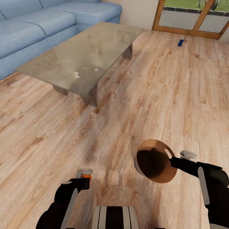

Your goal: Put the three can of soda from the living room inside the tash can in the kitchen.

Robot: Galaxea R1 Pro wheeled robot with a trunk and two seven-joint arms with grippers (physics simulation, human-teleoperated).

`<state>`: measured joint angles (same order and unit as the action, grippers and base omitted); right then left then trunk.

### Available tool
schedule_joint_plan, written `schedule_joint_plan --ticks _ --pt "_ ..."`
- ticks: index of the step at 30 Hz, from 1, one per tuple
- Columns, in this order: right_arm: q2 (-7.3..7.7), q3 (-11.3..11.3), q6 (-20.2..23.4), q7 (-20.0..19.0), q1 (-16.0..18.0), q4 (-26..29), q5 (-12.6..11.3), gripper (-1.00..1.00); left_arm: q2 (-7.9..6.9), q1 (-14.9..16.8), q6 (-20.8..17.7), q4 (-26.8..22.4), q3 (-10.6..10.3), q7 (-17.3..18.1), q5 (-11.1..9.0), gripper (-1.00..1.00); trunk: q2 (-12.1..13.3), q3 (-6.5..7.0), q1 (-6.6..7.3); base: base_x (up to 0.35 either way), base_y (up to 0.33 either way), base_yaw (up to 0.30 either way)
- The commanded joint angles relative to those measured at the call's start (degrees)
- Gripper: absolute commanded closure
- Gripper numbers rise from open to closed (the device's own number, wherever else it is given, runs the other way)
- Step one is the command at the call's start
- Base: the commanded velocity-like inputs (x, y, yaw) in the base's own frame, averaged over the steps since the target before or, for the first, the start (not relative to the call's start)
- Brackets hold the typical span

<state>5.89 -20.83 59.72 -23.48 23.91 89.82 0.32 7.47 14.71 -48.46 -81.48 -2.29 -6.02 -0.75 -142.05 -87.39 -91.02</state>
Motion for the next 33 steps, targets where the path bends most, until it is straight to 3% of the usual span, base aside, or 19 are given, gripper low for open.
schedule_joint_plan --ticks 1,2,5,6,7,8,10,12,16,18,19,23,31,33 --pt "0.0 0.0 0.3 -0.2 0.0 0.0 -1.7 1.0 -0.11 -0.4 -0.7 -0.9 -0.3 0.3 0.1 1.0 0.0 0.0 0.0 0.0 0.0 0.0" --pt "0.0 0.0 0.3 -0.2 0.0 0.0 -1.7 1.0 -1.06 -1.5 -3.0 -3.6 -2.4 2.4 0.1 1.0 0.0 0.0 0.0 0.0 0.0 0.0" --pt "0.0 0.0 0.3 -0.2 0.0 0.0 -1.6 1.0 -3.08 -2.1 -5.0 -5.3 -5.6 6.6 0.1 1.0 0.0 0.0 0.0 0.0 0.0 0.0" --pt "0.0 0.1 0.3 -0.2 0.0 0.0 -1.6 1.0 -4.5 -2.3 -5.9 -5.9 -7.0 10.8 0.0 1.0 0.0 0.0 0.0 0.0 0.0 0.0" --pt "0.0 0.1 0.3 -0.2 0.0 0.1 -1.6 1.0 -4.94 -2.4 -6.4 -6.0 -7.3 13.3 -0.1 1.0 0.0 0.0 0.0 0.0 0.0 0.0" --pt "0.0 0.1 0.3 -0.2 0.0 0.1 -1.6 1.0 -5.35 -2.4 -7.1 -6.1 -7.3 18.7 -0.2 1.0 0.0 0.0 0.0 0.0 0.0 0.0" --pt "-0.06 0.1 0.3 0.0 0.0 0.1 -1.6 1.0 -5.83 -2.4 -7.8 -6.2 -7.0 24.6 -0.2 1.0 0.0 0.0 0.0 0.0 0.0 0.0" --pt "-0.33 0.3 0.3 0.5 0.0 0.0 -1.5 1.0 -7.66 -2.4 -9.0 -6.3 -5.8 32.4 -0.2 1.0 0.0 0.0 0.0 0.0 0.0 0.0" --pt "-0.78 0.8 0.2 2.6 0.0 0.1 0.1 1.0 -9.22 -2.4 -9.7 -6.4 -5.0 38.8 -0.2 1.0 0.0 0.0 0.0 0.0 0.0 0.0" --pt "-2.3 6.6 0.1 9.8 0.0 0.3 3.5 1.0 -9.61 -2.4 -9.9 -6.4 -4.7 44.1 -0.2 1.0 0.0 0.0 0.0 0.0 0.0 0.0" --pt "-2.6 8.2 0.2 14.4 0.1 0.3 3.9 1.0 -9.58 -2.4 -10.0 -6.4 -4.7 45.0 -0.2 1.0 0.0 0.0 0.0 0.0 0.0 0.0" --pt "-3.19 9.3 0.3 20.6 0.1 0.4 4.1 1.0 -9.37 -2.3 -10.1 -6.4 -4.6 45.9 -0.4 1.0 0.0 0.0 0.0 0.0 0.0 0.0" --pt "-3.26 9.8 0.3 21.7 0.1 0.4 4.2 1.0 -9.32 -2.3 -10.0 -6.6 -4.5 48.8 -3.0 1.0 0.0 0.0 0.0 0.0 0.0 0.0" --pt "-3.2 10.2 0.3 21.7 0.1 0.4 4.2 1.0 -9.32 -2.3 -10.0 -6.7 -3.1 48.9 -3.5 1.0 0.0 0.0 0.0 0.0 0.0 0.0"
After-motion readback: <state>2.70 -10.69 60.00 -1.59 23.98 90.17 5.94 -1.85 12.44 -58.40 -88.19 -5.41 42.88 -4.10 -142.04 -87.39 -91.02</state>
